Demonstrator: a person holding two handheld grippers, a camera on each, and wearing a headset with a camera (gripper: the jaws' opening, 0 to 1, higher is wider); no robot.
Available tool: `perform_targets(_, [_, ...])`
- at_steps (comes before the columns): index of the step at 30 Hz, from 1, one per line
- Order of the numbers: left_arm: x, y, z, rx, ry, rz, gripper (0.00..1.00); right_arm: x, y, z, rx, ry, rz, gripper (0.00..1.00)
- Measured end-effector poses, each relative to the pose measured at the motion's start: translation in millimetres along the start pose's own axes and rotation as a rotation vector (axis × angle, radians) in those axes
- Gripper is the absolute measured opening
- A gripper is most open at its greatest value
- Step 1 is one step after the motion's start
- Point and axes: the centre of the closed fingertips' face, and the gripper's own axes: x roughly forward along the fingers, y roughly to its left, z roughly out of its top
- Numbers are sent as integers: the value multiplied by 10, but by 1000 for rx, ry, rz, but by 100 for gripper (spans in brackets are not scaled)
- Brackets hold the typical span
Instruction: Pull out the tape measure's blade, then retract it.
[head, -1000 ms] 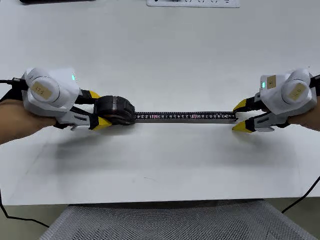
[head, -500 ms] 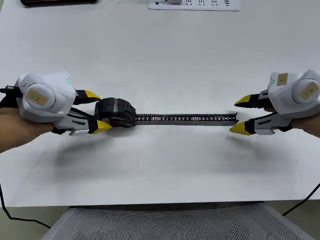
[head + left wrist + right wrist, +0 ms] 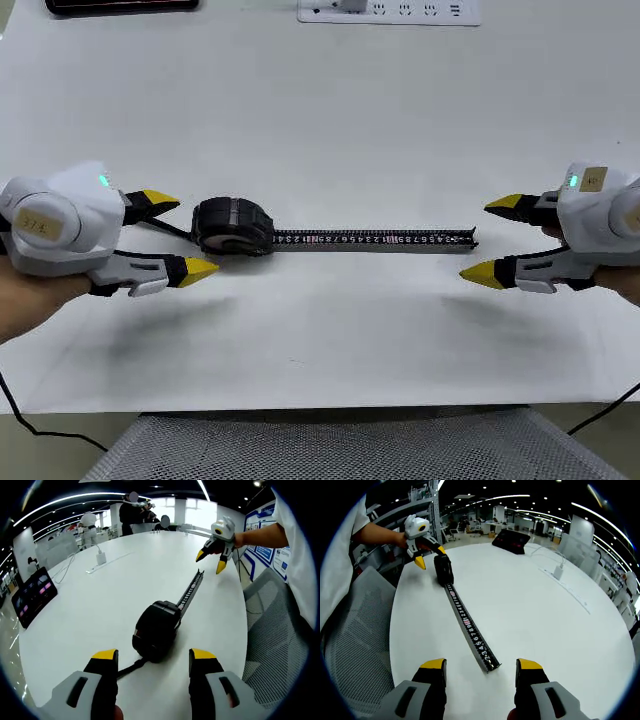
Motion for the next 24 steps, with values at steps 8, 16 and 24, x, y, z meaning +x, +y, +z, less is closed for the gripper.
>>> perform_targets(8, [-130, -20, -33, -46, -22, 29, 55, -56, 32, 4, 28, -23, -28, 56])
perform_targets(16, [-272, -63, -86, -82, -49, 63, 58, -143, 104, 6, 60, -64, -54, 61])
perform_targets(24, [-387, -125, -205, -121, -63, 69, 64, -258, 185, -55, 75, -73, -73, 64])
